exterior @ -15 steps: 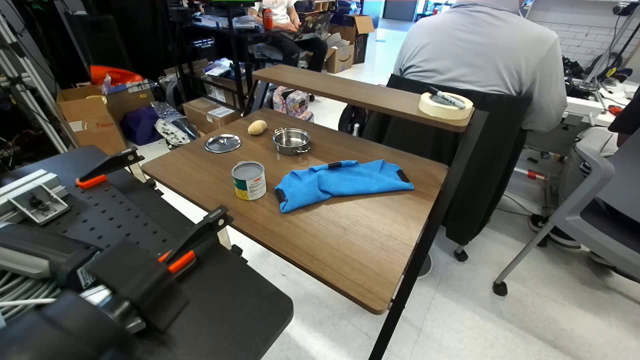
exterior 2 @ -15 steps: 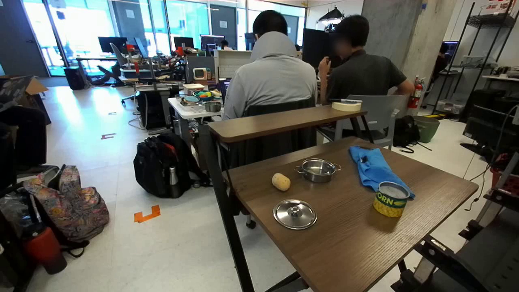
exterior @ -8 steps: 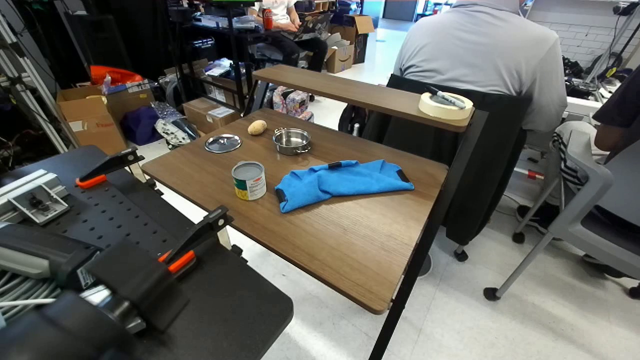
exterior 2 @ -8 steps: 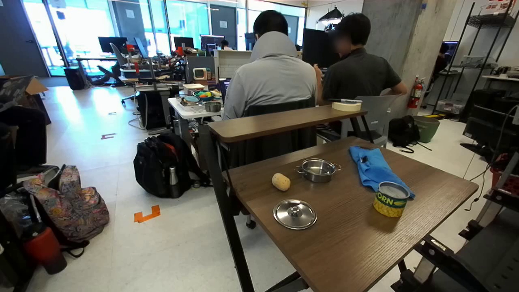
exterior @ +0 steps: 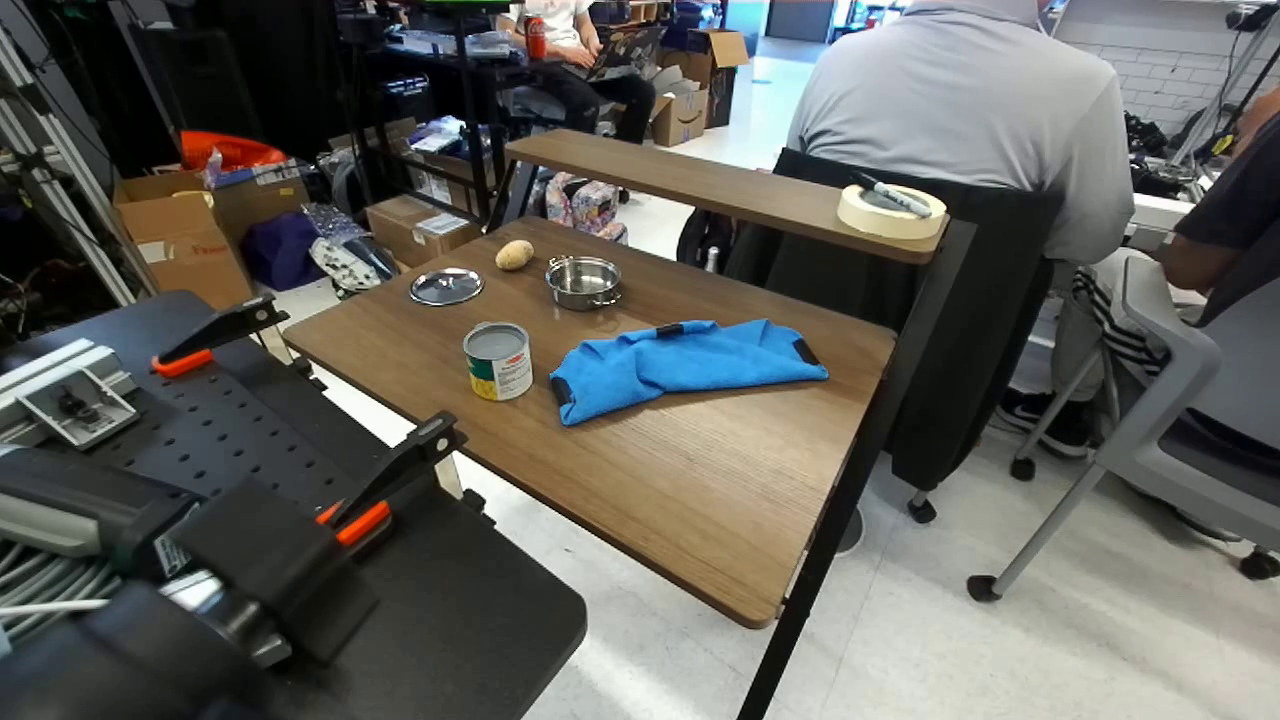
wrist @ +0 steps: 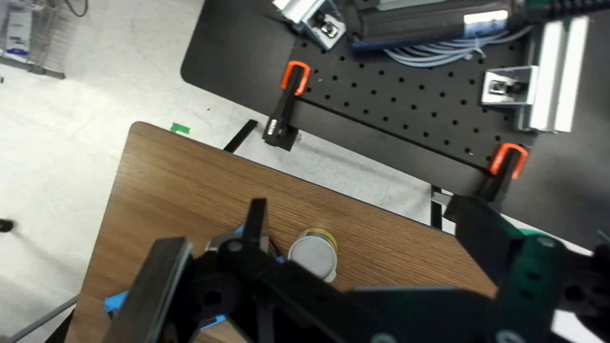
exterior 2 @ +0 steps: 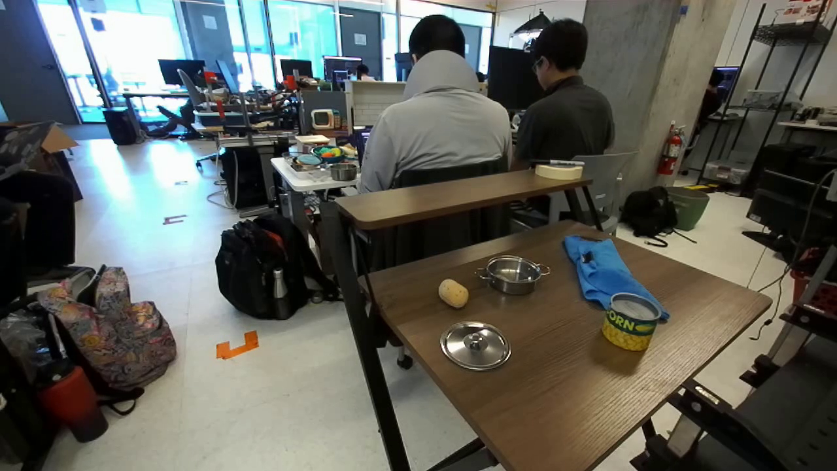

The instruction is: Fold the cloth on the table

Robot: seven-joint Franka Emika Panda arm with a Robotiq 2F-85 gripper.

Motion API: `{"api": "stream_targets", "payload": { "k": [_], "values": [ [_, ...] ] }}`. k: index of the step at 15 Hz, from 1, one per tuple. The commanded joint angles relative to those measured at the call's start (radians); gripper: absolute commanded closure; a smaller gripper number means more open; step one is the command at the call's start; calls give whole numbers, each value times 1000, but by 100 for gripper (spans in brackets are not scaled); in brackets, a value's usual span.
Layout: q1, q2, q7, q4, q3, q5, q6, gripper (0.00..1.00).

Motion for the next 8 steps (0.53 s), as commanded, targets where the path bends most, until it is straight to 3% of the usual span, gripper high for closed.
{"api": "stream_targets", "payload": {
  "k": [1,3,4,8],
  "values": [
    [-24,112,-124,31,-22,-159,63,0],
    [-34,171,-203,44,-41,-214,96,0],
    [-23,107,-126,8,-25,-167,66,0],
    [-33,171,-178,32,-38,-193,87,0]
  ]
}}
